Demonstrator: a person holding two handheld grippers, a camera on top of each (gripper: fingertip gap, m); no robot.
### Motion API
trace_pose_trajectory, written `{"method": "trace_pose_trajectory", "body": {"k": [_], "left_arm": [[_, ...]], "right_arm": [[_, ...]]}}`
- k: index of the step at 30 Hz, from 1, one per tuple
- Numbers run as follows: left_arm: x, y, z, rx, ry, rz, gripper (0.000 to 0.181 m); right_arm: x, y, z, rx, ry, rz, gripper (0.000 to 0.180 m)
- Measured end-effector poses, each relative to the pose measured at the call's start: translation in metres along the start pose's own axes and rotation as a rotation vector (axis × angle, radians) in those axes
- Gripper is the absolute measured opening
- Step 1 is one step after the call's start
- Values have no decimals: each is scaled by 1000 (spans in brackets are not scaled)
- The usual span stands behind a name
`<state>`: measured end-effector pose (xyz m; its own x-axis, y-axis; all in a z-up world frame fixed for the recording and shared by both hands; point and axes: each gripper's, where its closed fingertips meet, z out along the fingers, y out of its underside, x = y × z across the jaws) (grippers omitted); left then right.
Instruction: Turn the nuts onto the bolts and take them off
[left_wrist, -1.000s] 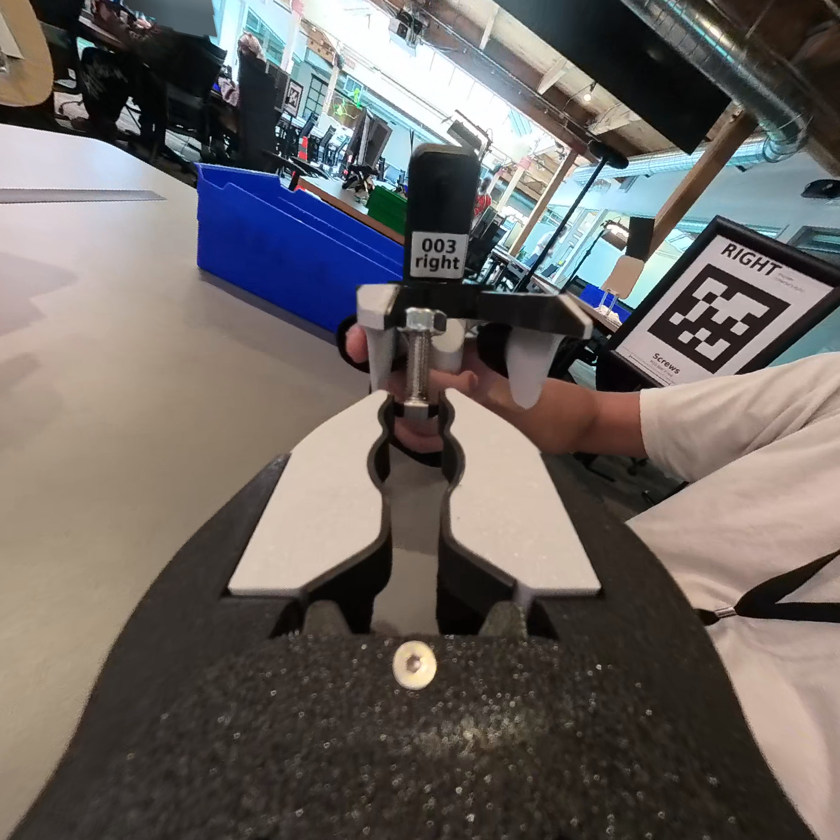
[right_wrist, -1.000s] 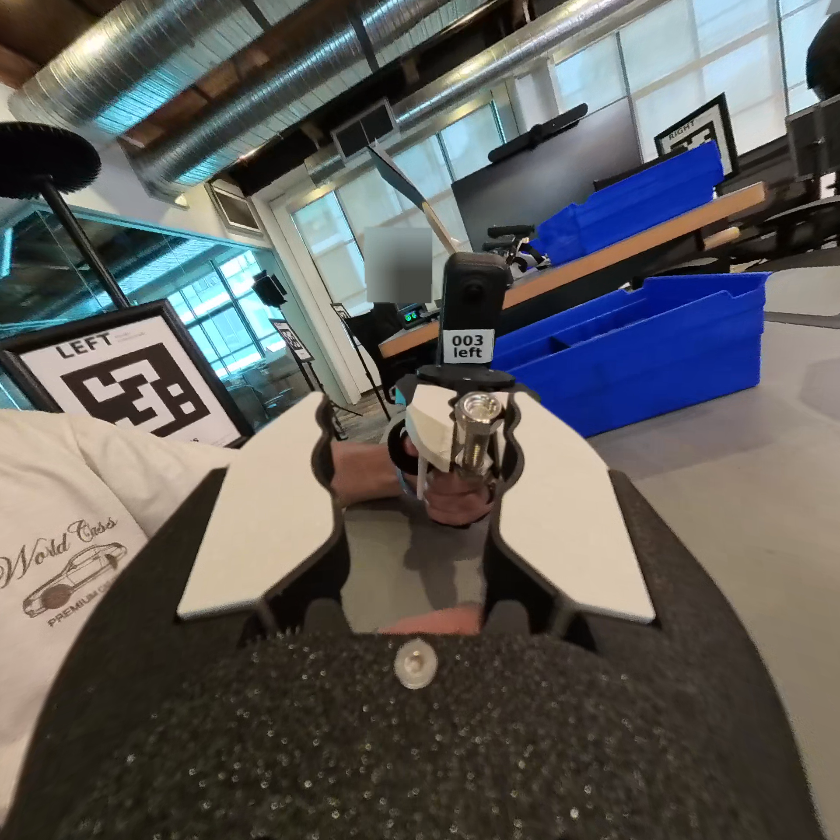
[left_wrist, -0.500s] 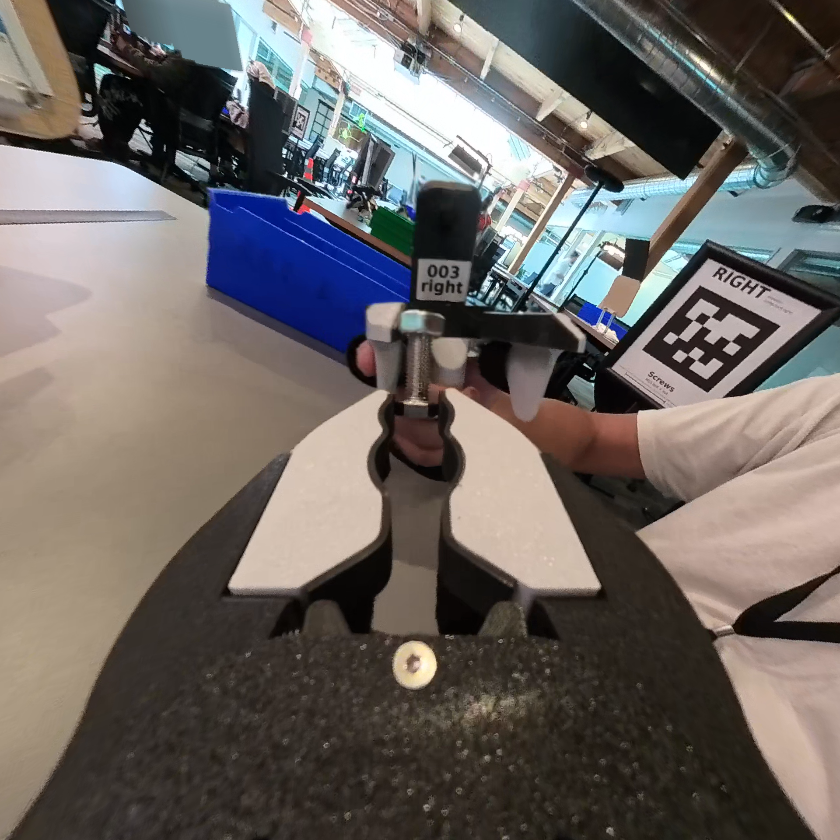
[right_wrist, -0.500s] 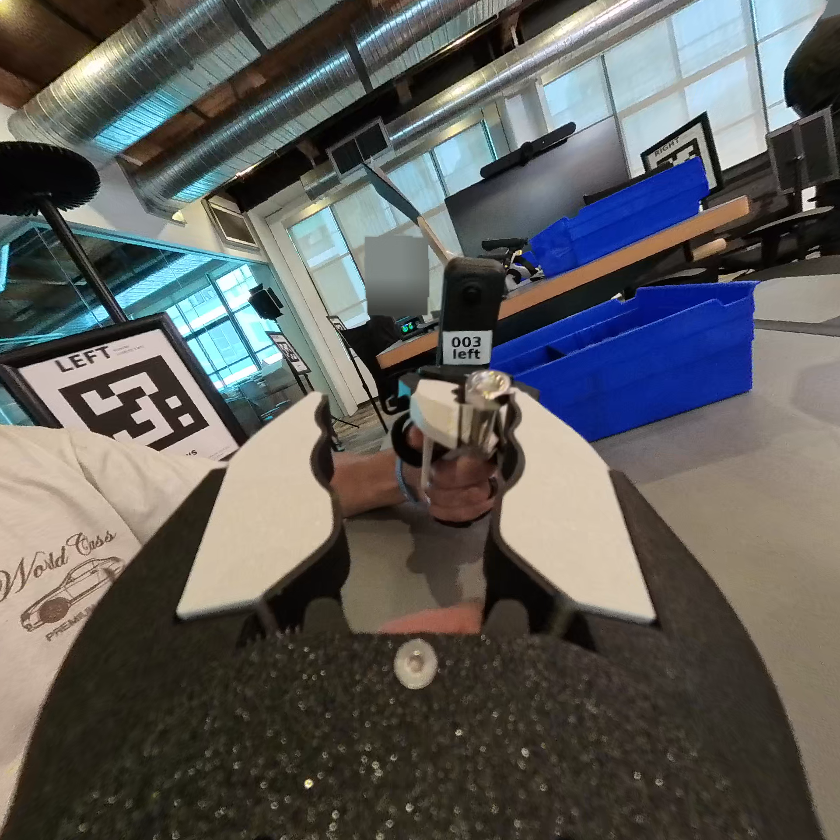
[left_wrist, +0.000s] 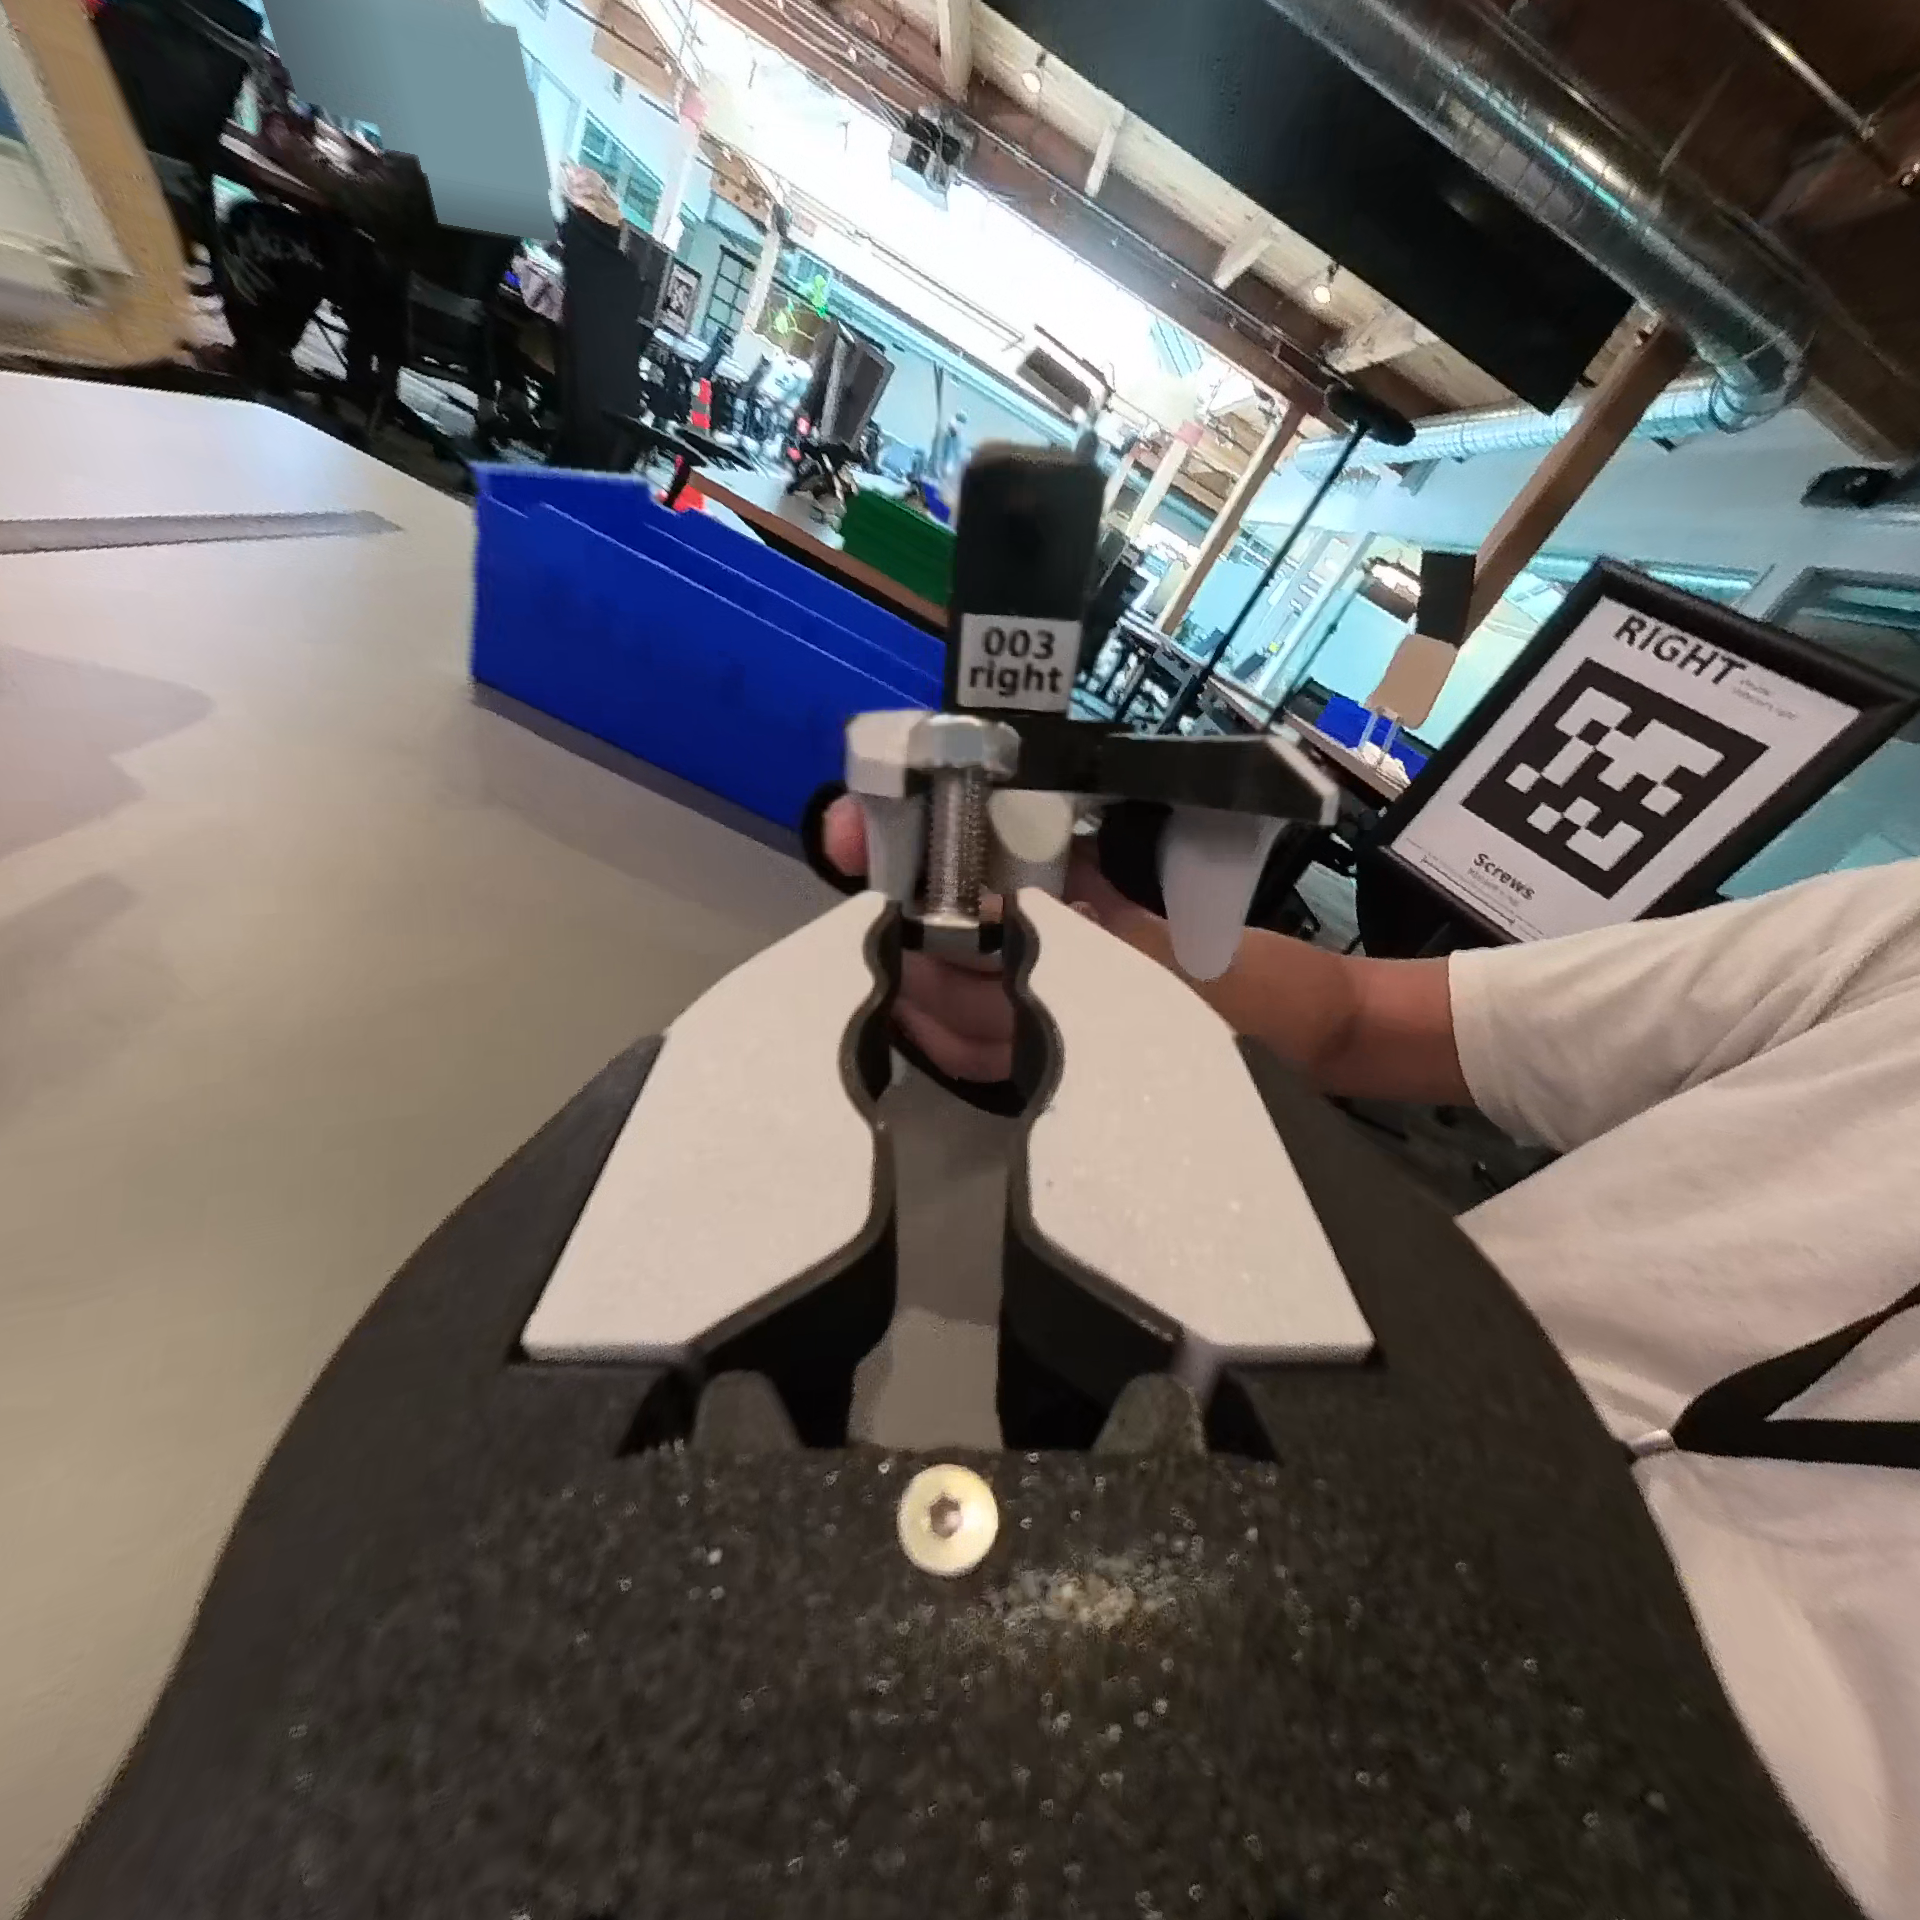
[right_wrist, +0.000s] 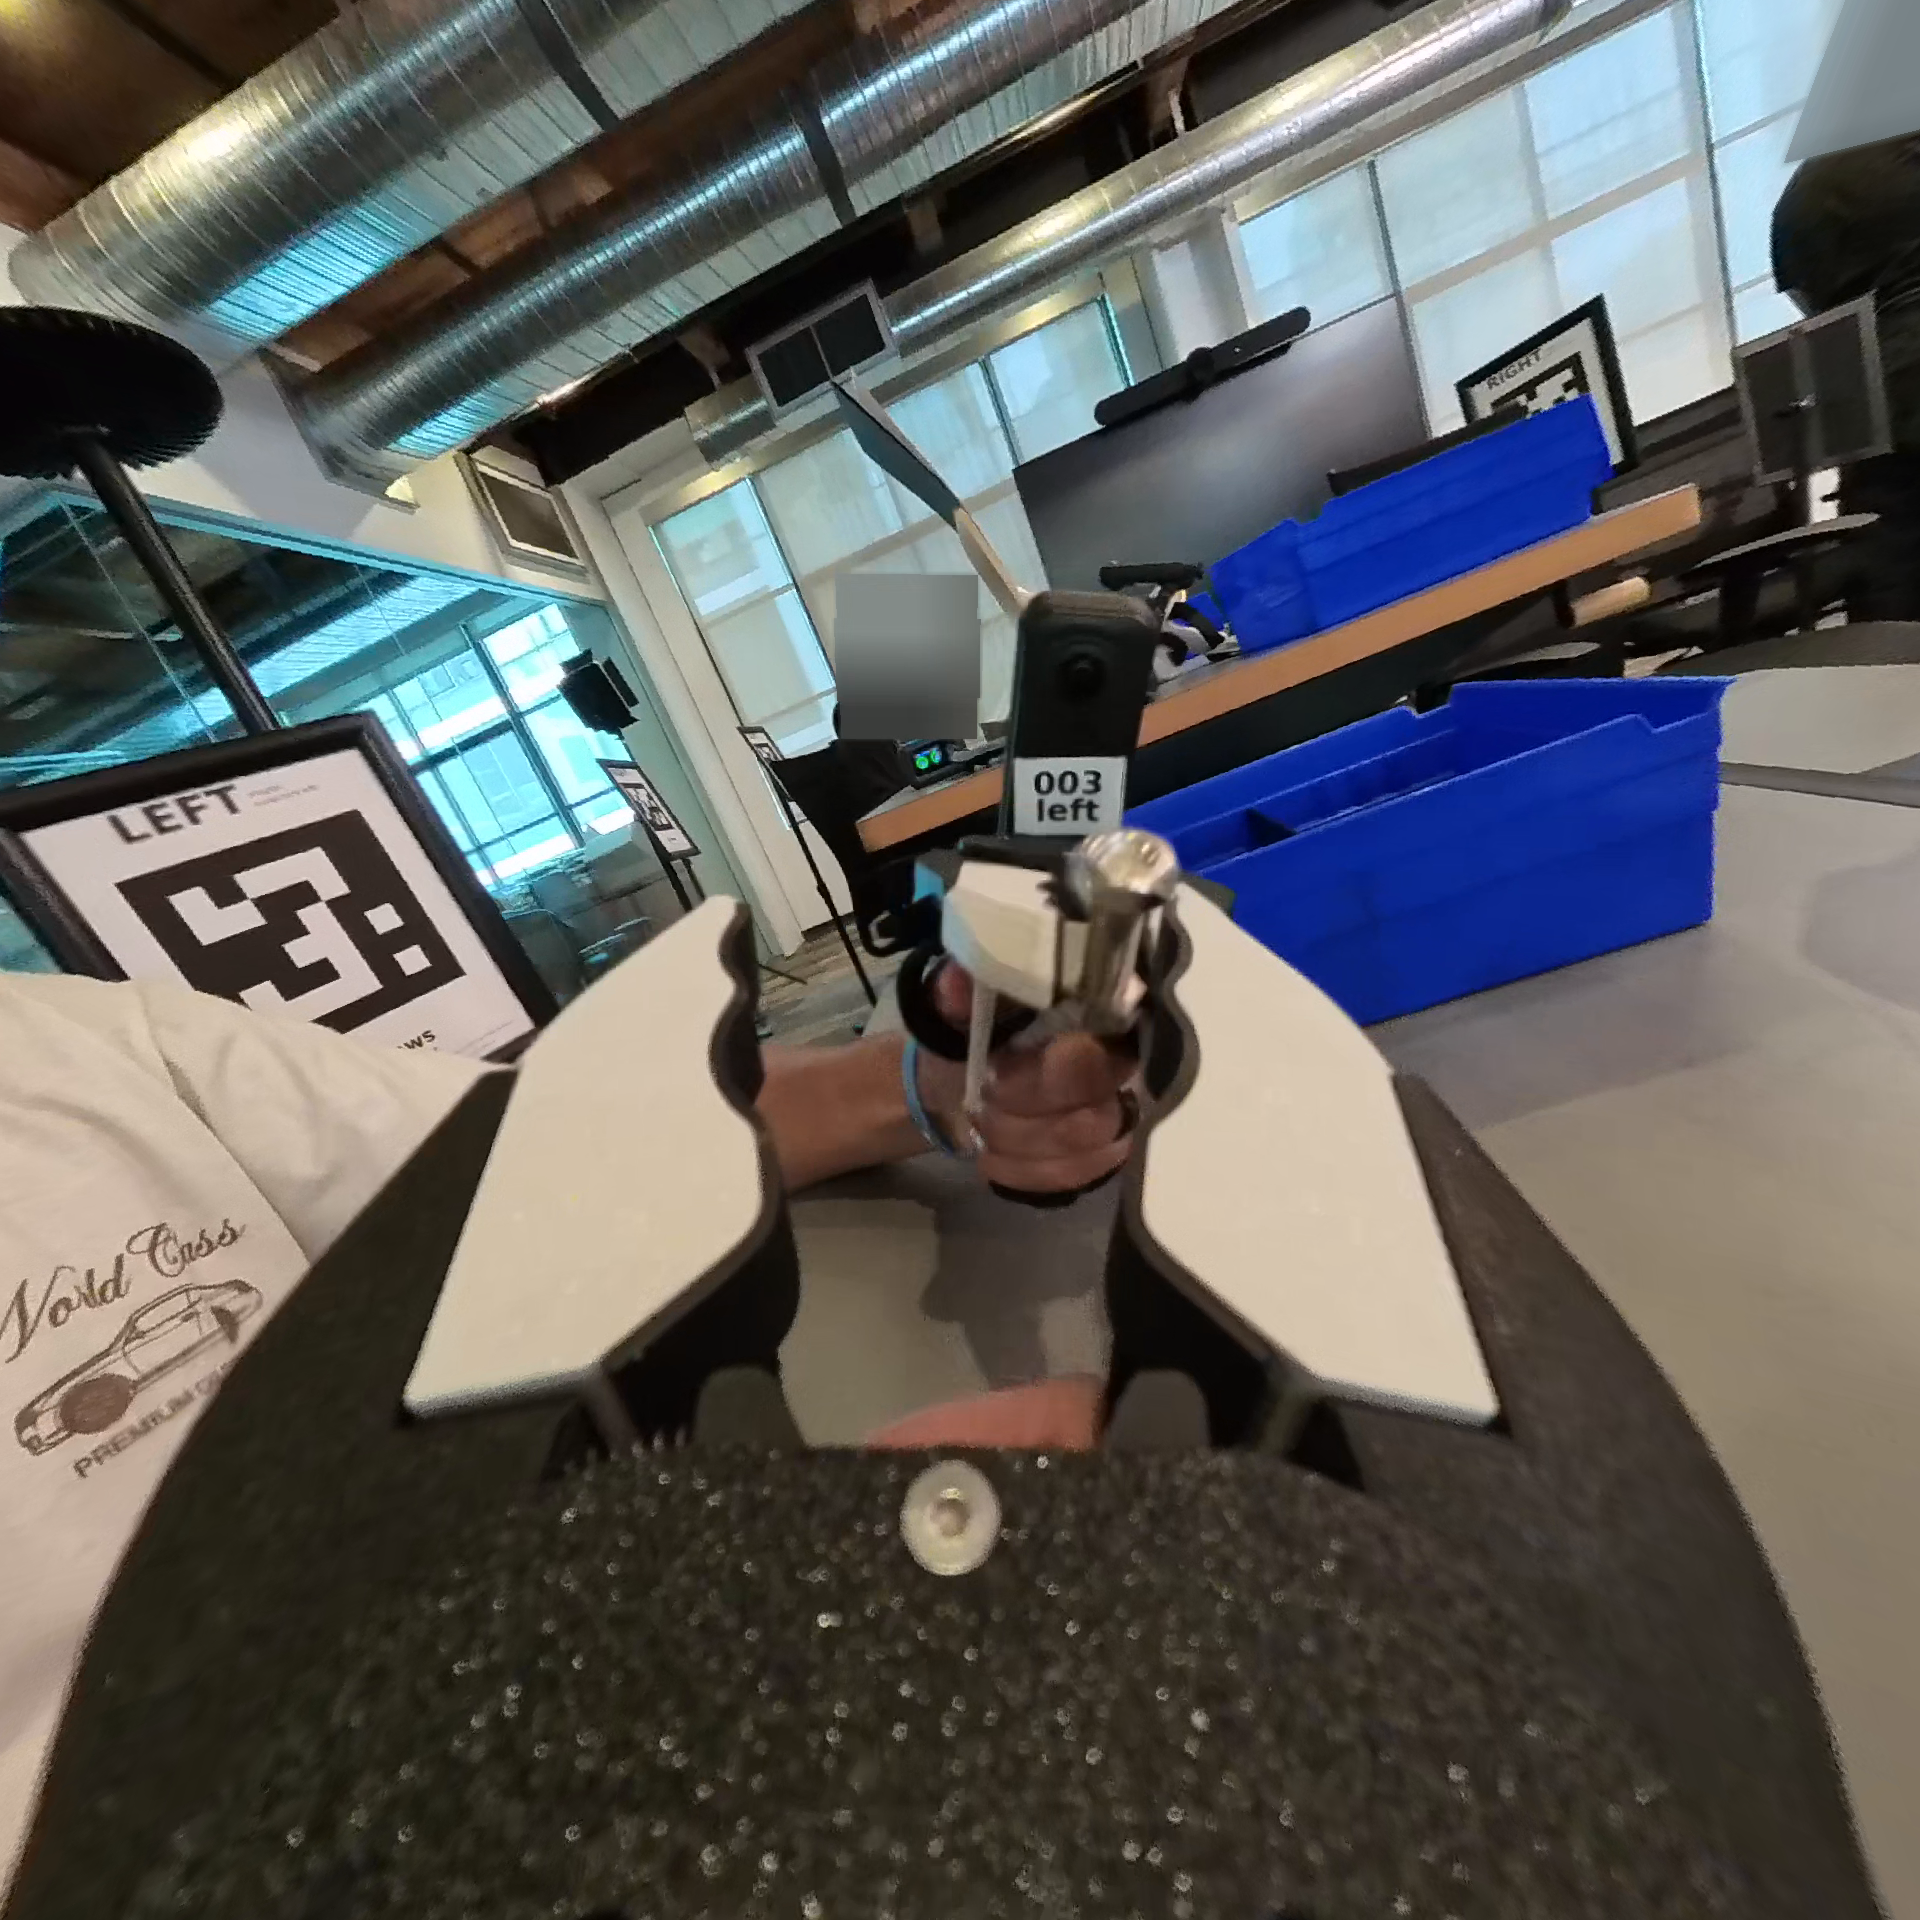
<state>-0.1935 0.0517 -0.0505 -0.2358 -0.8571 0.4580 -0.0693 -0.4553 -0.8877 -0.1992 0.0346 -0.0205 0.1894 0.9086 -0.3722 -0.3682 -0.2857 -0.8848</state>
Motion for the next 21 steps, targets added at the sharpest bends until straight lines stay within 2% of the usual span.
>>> {"method": "trace_pose_trajectory", "body": {"k": [1, 4, 11, 15, 17, 21], "left_arm": [[-4, -4, -4, 20, -18, -7, 18], [-7, -9, -11, 40, -14, -26, 18], [16, 9, 9, -51, 64, 21, 18], [2, -3, -1, 1, 17, -4, 18], [-6, -9, -10, 24, -19, -9, 18], [-1, -8, -11, 21, 4, -10, 18]], "right_arm": [[-2, -1, -4, 6, -4, -8, 67], [3, -6, -8, 27, 19, -8, 67], [2, 1, 13, 8, -17, 7, 70], [-1, -1, 3, 11, 8, -15, 73], [-4, -4, -4, 26, 4, -22, 66], [5, -7, -5, 43, 30, -11, 67]]}}
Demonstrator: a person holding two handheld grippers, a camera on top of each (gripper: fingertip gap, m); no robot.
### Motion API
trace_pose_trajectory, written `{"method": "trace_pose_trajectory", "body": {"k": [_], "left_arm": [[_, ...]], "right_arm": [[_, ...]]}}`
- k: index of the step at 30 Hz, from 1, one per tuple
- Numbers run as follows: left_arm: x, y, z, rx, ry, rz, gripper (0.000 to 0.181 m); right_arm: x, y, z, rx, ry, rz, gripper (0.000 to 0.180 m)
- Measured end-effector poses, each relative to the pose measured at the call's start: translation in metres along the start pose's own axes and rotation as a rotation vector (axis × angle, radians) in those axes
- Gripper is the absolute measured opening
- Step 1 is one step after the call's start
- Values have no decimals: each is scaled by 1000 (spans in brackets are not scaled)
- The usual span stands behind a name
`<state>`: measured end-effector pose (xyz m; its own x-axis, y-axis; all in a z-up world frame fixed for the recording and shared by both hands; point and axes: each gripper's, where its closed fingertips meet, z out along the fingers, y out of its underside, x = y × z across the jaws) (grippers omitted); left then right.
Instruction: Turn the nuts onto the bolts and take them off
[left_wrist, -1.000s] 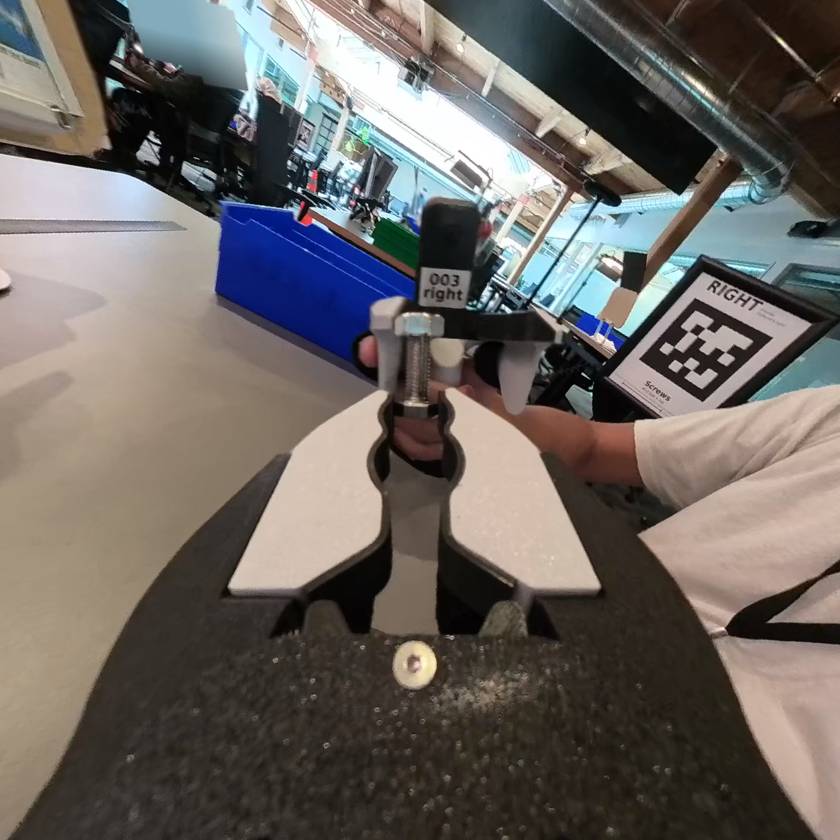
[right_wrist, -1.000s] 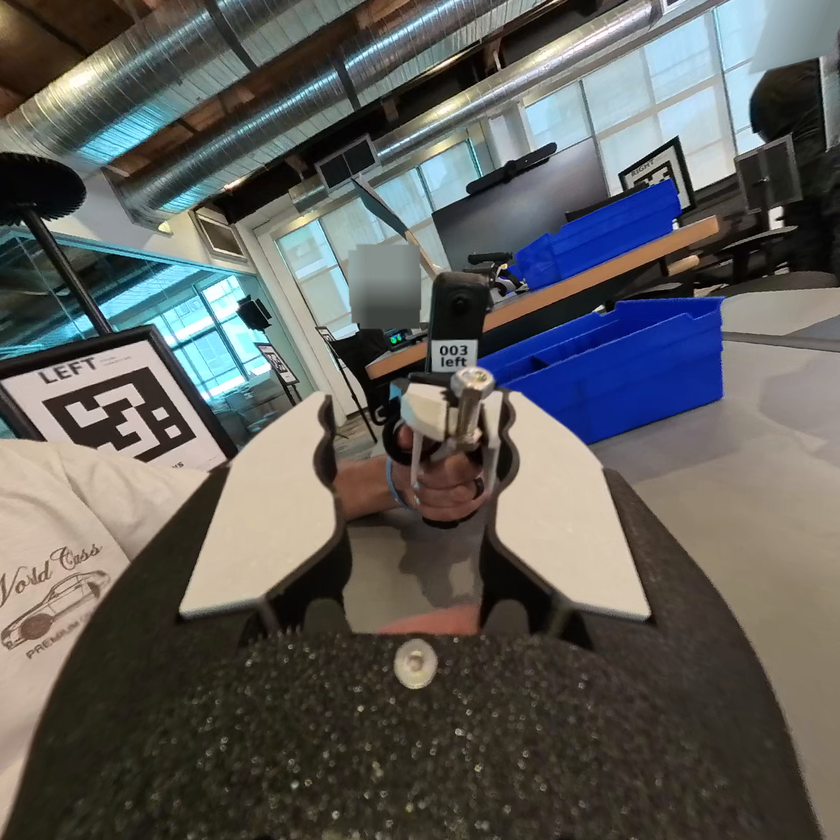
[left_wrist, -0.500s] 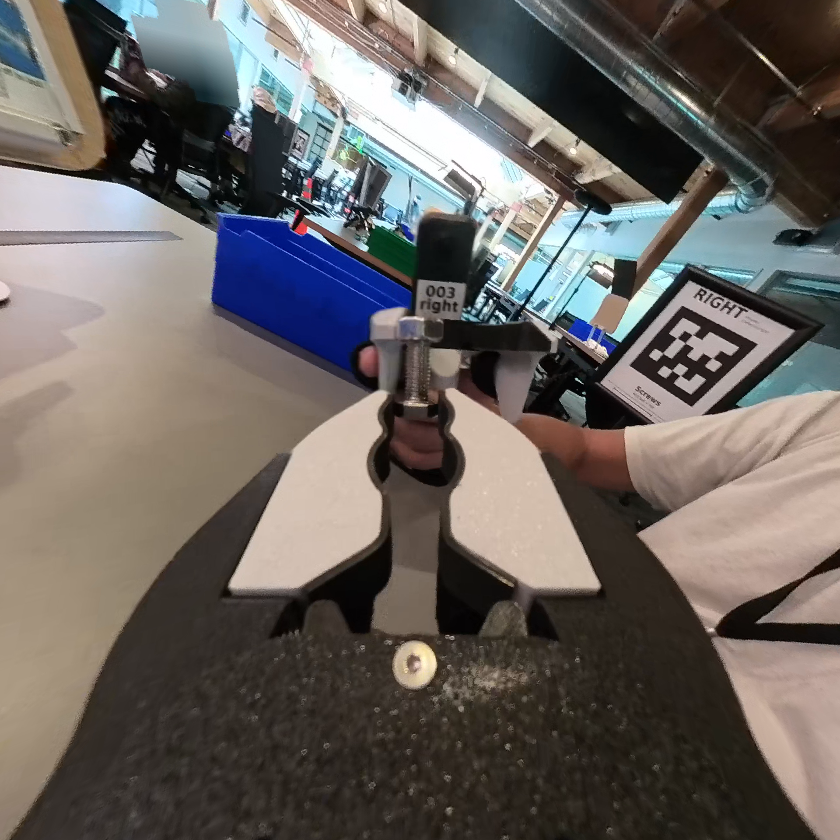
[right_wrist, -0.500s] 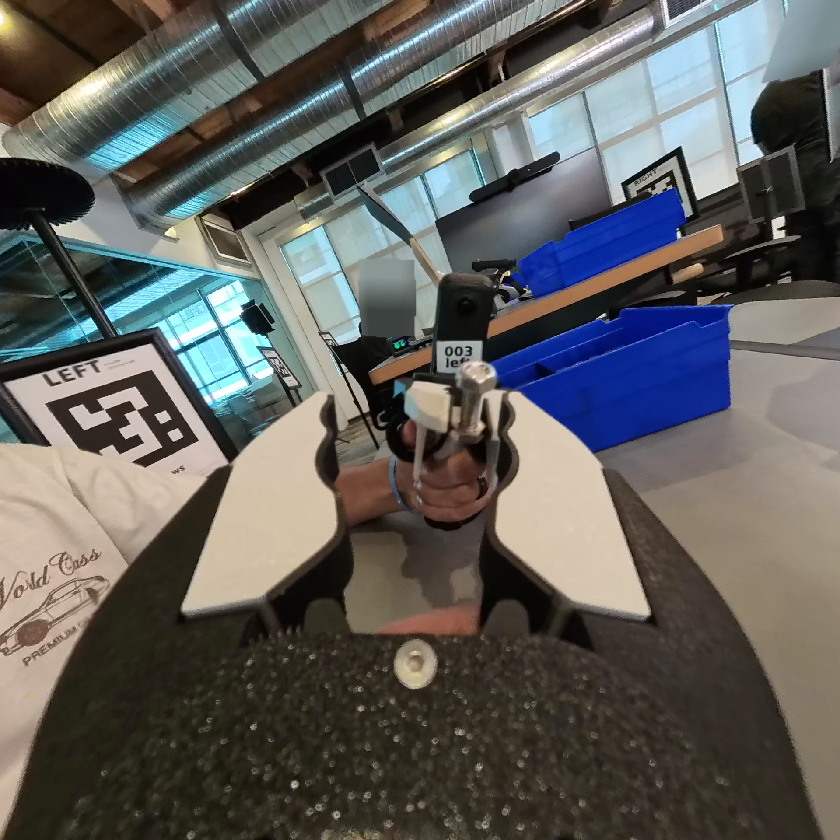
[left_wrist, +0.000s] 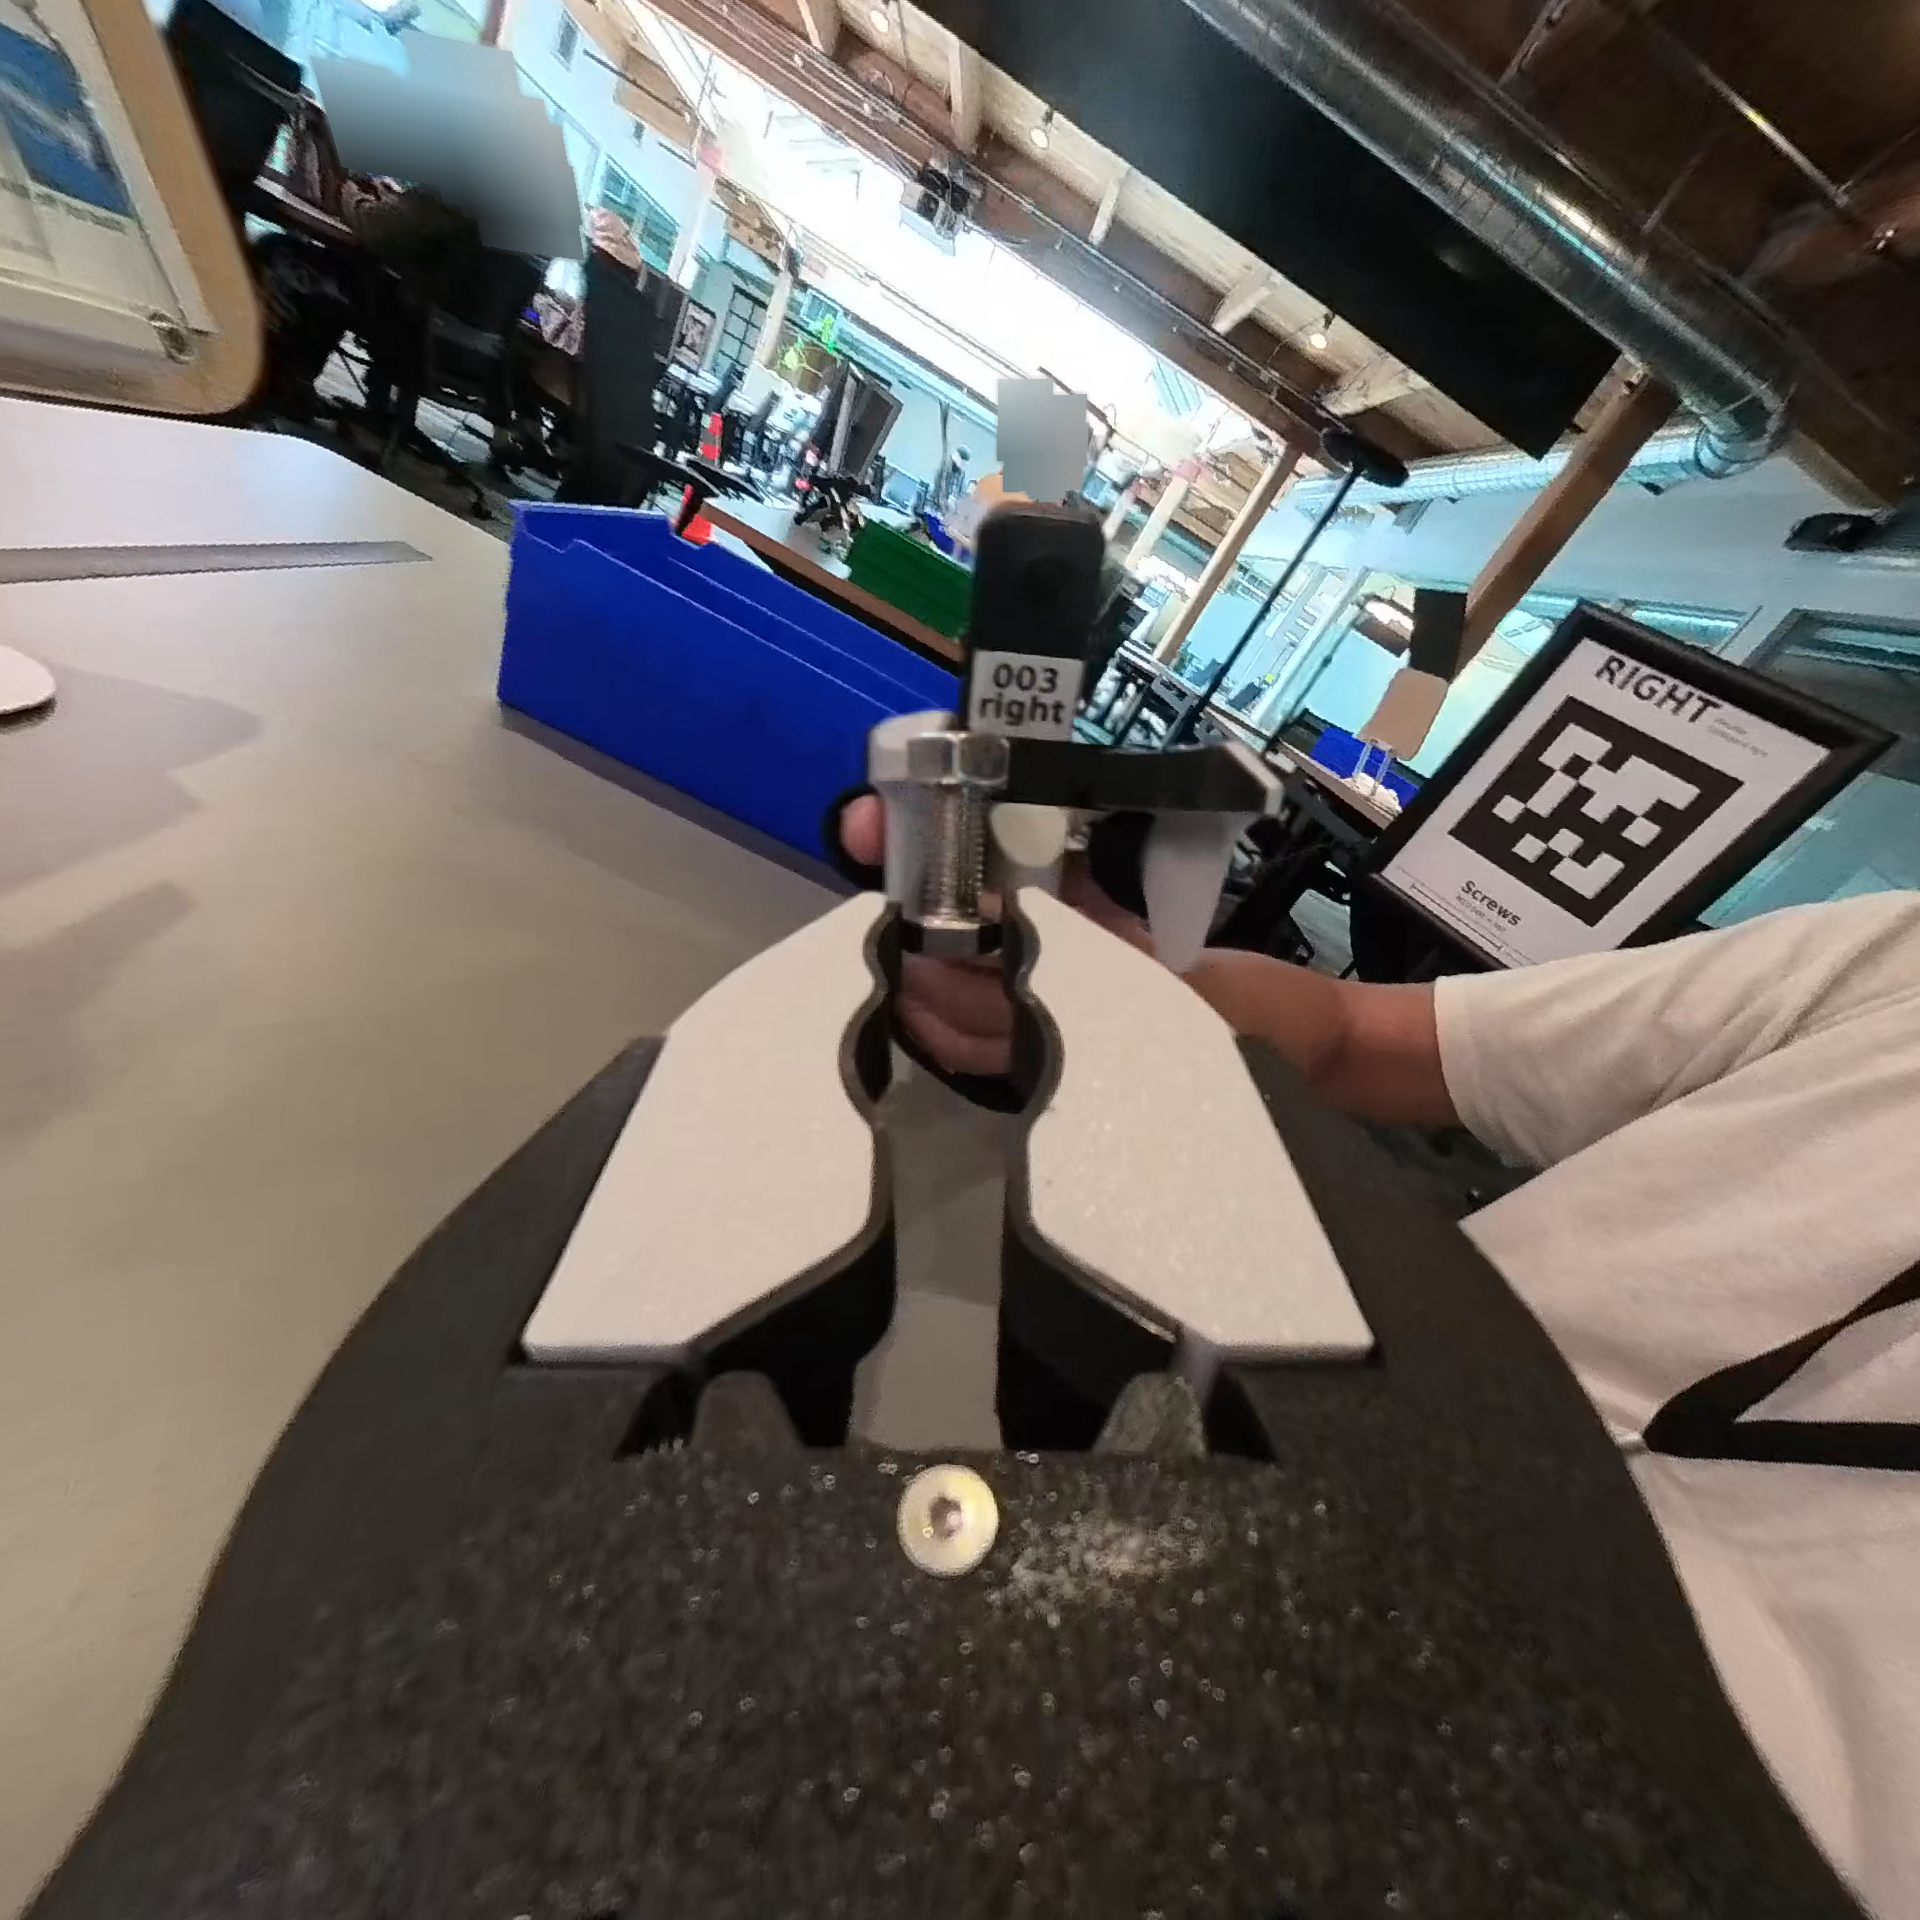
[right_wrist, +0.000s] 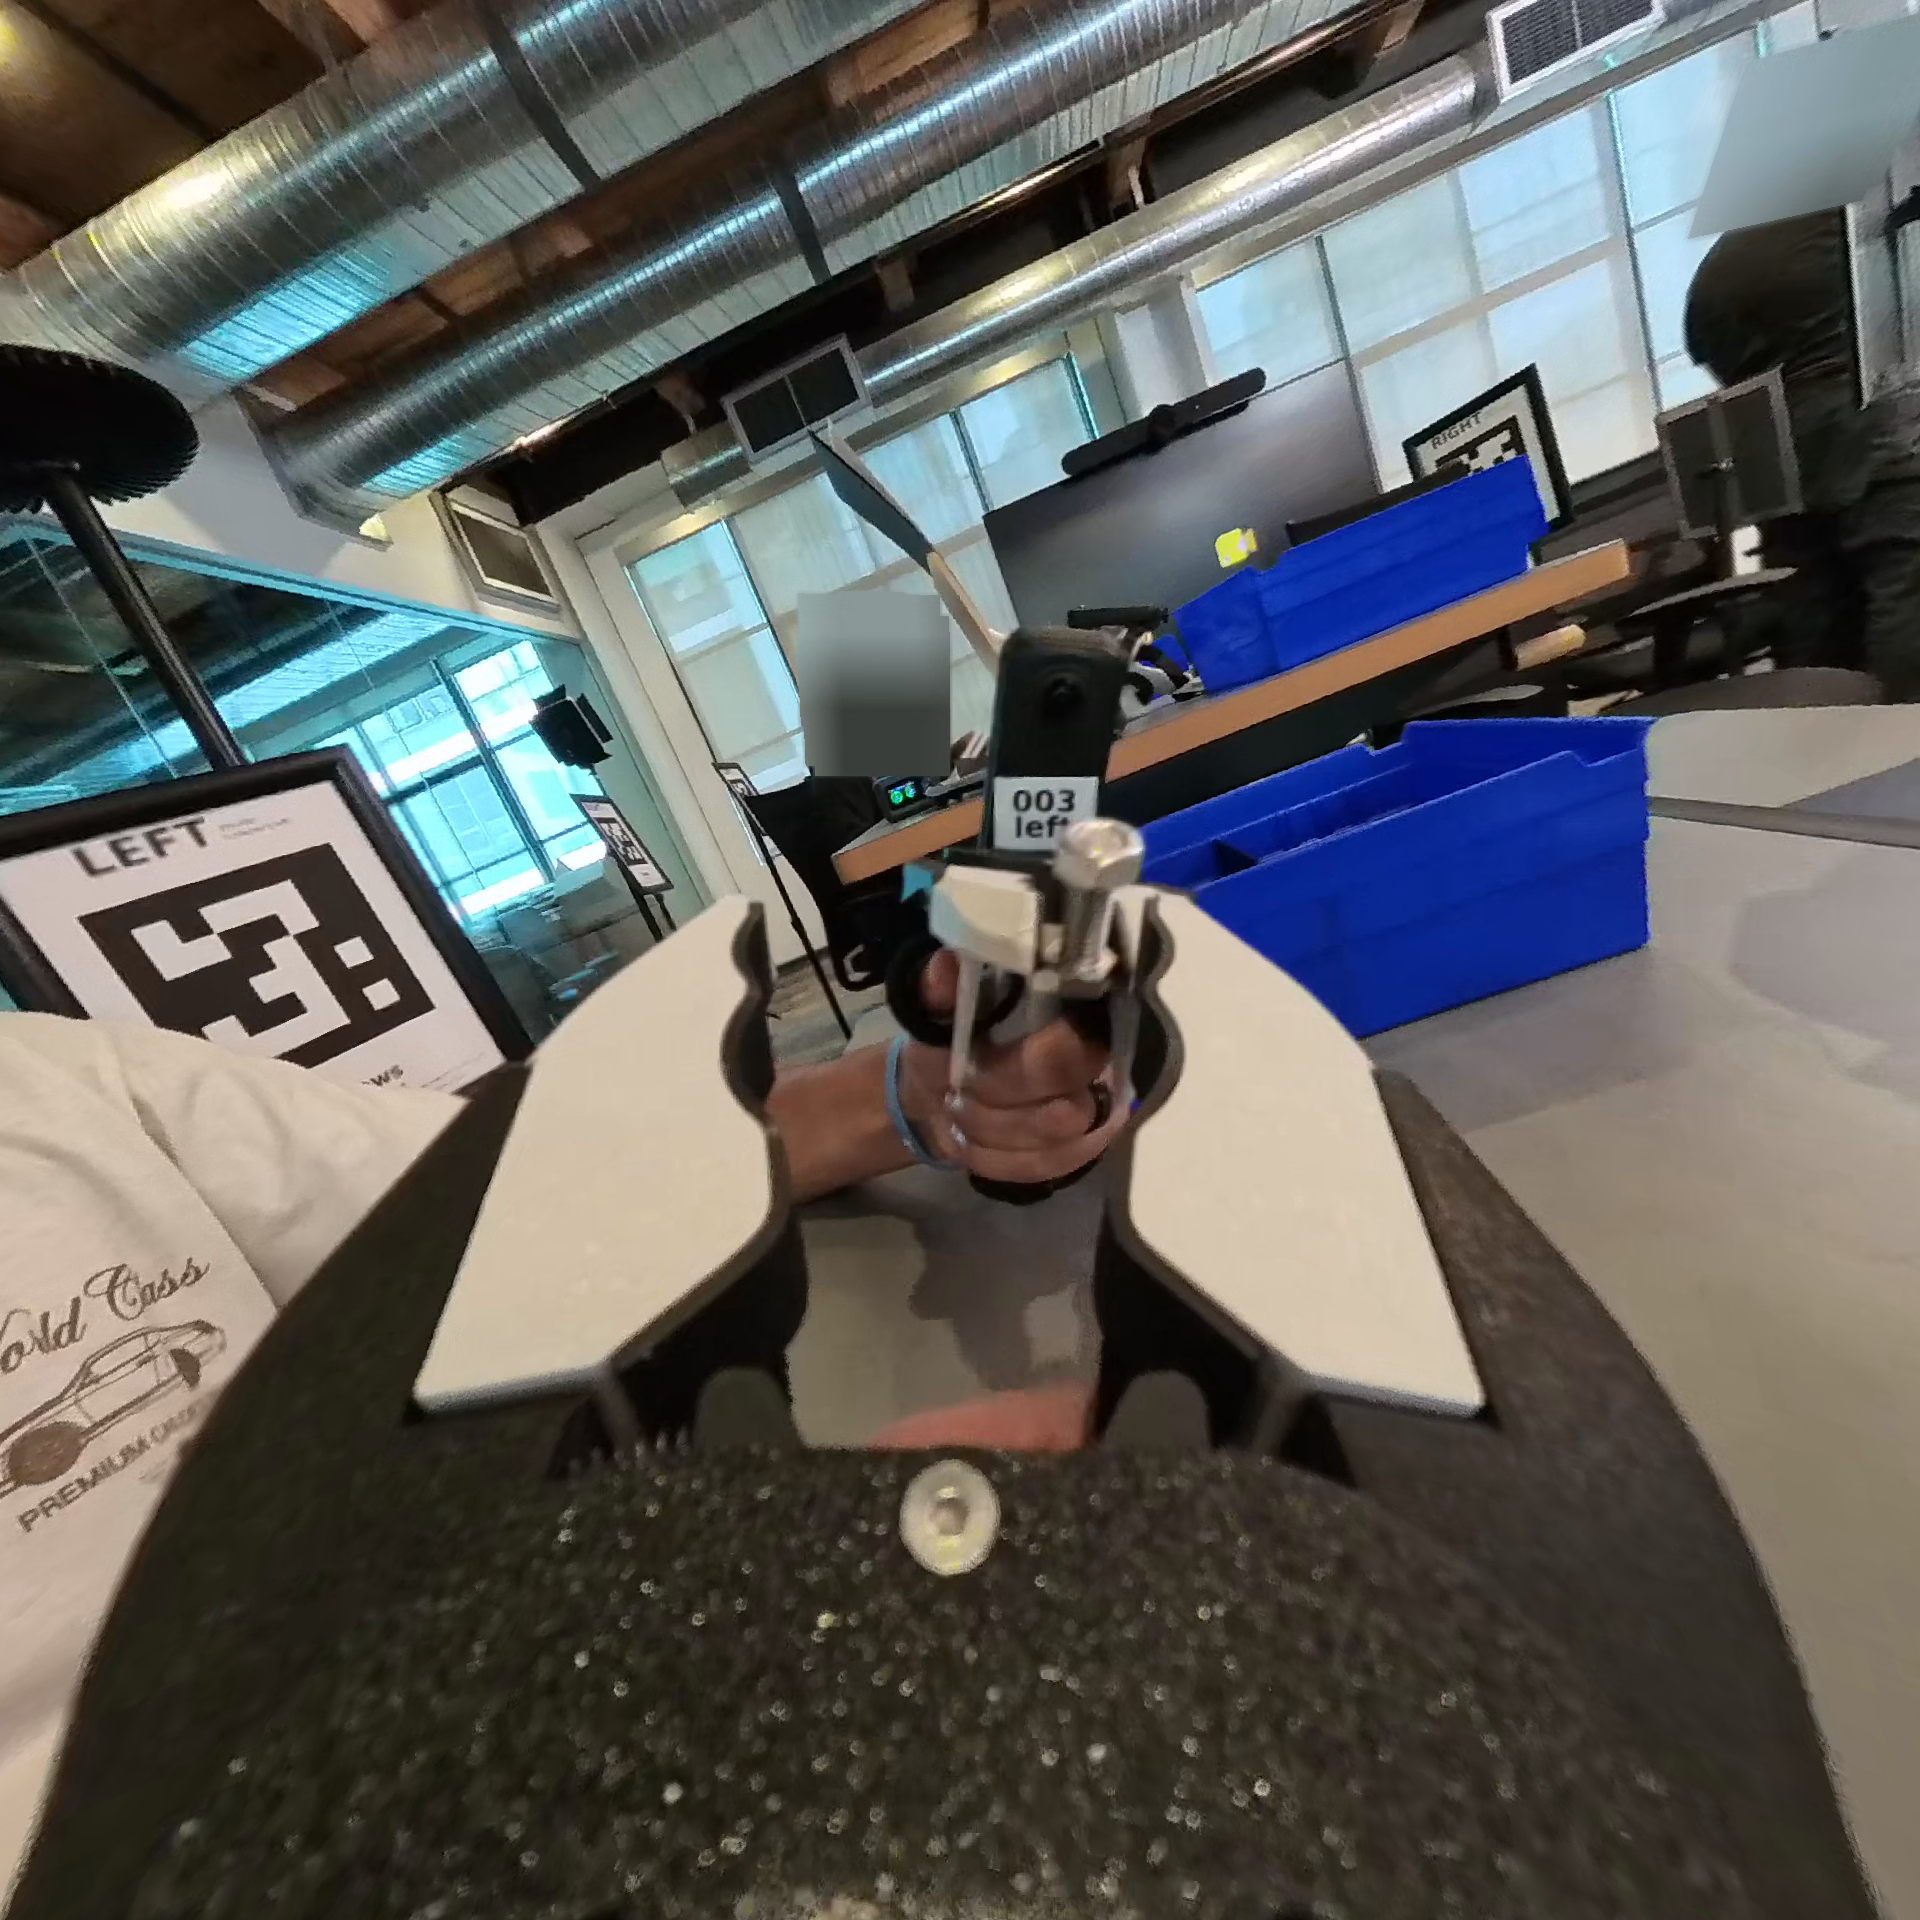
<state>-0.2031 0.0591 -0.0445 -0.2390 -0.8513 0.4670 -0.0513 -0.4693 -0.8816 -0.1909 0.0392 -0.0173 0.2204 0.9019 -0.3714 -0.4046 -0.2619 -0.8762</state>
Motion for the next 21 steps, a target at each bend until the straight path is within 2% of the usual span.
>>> {"method": "trace_pose_trajectory", "body": {"k": [6, 10, 13, 16, 19, 21], "left_arm": [[16, 17, 23, -73, 49, 31, 18], [5, 3, 11, -12, 17, 10, 18], [1, -4, 2, 13, -15, 17, 18], [7, -7, 2, 32, 21, 2, 18], [9, -8, 4, 31, 34, -5, 18], [11, -8, 2, 39, 54, -29, 18]], "right_arm": [[-7, 6, 20, -8, -51, 23, 69], [-6, 7, 13, -24, -18, 9, 78], [-4, 3, 5, 2, -15, 16, 71], [-1, 0, 5, 11, -8, 20, 69], [4, -1, 4, -7, 45, -75, 69], [2, -3, 2, -51, 96, -232, 69]]}}
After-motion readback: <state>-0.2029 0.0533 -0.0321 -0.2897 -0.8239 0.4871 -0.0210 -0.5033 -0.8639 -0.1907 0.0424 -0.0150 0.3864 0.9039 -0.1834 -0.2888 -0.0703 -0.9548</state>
